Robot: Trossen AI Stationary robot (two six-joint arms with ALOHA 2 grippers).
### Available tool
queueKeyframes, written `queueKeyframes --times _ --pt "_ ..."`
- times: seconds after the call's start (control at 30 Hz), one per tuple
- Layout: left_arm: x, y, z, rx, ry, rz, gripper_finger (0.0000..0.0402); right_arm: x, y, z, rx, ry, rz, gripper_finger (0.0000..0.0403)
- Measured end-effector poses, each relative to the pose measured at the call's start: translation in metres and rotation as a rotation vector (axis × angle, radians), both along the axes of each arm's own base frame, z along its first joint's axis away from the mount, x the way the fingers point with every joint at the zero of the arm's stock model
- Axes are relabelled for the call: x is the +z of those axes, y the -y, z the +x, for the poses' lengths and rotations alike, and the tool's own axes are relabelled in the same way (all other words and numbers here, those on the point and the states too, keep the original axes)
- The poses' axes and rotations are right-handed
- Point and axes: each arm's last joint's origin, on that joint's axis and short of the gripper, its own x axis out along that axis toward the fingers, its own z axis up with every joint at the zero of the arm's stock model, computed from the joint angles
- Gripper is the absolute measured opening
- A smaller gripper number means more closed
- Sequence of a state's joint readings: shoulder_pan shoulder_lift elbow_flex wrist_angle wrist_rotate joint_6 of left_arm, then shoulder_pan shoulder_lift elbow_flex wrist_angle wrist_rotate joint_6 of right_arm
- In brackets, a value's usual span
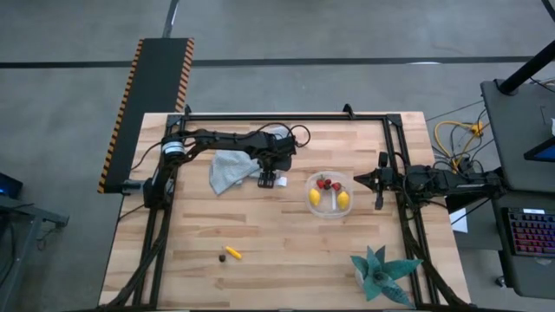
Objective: Pick and placing Produce into tupperware
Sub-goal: Put the peach into the transparent container
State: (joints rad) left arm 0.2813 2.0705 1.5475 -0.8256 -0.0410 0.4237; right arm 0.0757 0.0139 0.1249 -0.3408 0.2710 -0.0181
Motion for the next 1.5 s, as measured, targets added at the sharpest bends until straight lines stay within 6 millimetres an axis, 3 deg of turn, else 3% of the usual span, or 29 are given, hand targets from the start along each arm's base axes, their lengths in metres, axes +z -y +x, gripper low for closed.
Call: queueKeyframes --times 0.27,0.7,0.93,1.23,1.5 --pt "0.000 0.000 0.000 -0.001 0.002 0.002 0.0188 0.000 0.000 0.000 0.000 0.000 0.000 0.0009" --pt "0.001 -0.001 0.000 -0.031 -0.014 0.044 0.0049 0.000 0.000 0.000 0.000 0.000 0.000 0.0009" --pt "0.014 0.000 -0.004 -0.043 -0.003 0.059 0.0047 0.000 0.000 0.000 0.000 0.000 0.000 0.0009" --pt "0.047 0.003 -0.012 -0.043 0.067 0.081 0.0043 0.000 0.000 0.000 -0.001 0.000 -0.001 0.0009" --pt "0.069 0.017 -0.008 -0.073 0.158 0.113 0.0043 0.000 0.000 0.000 -0.001 0.000 -0.001 0.0009"
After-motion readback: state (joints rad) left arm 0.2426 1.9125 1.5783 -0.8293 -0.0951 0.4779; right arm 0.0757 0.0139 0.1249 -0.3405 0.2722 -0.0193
